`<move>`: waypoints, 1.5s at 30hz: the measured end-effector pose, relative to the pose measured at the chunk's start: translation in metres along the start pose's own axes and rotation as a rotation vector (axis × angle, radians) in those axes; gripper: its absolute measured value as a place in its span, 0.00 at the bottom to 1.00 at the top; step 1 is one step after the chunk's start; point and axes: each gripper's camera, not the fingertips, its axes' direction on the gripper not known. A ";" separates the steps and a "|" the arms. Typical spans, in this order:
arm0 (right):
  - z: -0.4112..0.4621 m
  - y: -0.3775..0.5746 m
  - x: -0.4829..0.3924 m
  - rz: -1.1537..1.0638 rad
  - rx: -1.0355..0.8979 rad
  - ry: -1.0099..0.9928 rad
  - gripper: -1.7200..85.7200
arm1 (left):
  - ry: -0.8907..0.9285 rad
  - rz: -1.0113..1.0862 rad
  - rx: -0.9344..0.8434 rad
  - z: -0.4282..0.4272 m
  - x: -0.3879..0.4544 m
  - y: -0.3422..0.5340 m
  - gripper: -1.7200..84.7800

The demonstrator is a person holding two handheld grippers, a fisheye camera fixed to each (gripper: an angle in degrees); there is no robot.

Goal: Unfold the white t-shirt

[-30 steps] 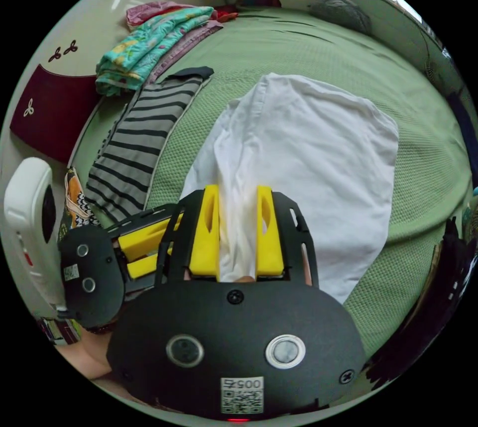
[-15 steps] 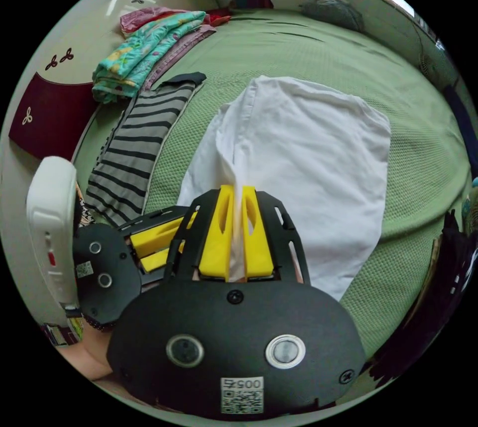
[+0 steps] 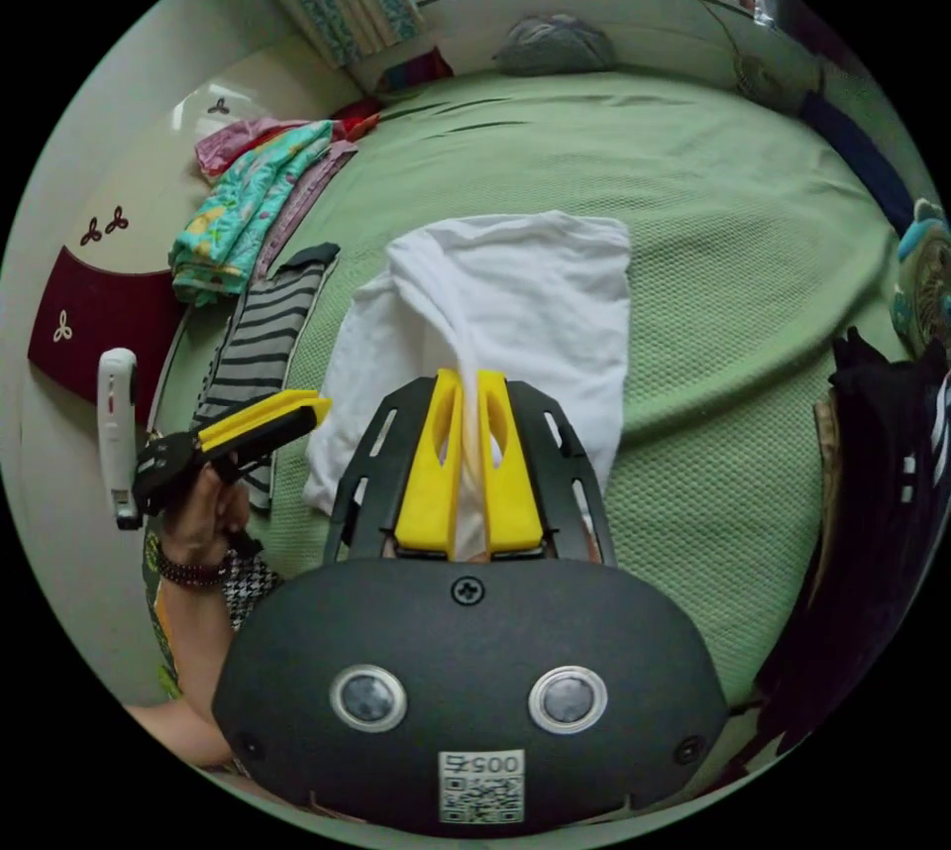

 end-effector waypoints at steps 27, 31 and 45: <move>-0.057 0.061 0.130 0.096 0.031 -0.046 0.01 | -0.120 -0.044 0.043 -0.056 0.071 0.042 0.07; -0.070 0.069 0.145 0.112 0.064 -0.007 0.01 | -0.145 -0.069 0.110 -0.083 0.072 0.058 0.06; -0.104 0.099 0.215 0.236 0.105 -0.027 0.01 | -0.266 -0.261 0.212 -0.154 0.067 0.115 0.06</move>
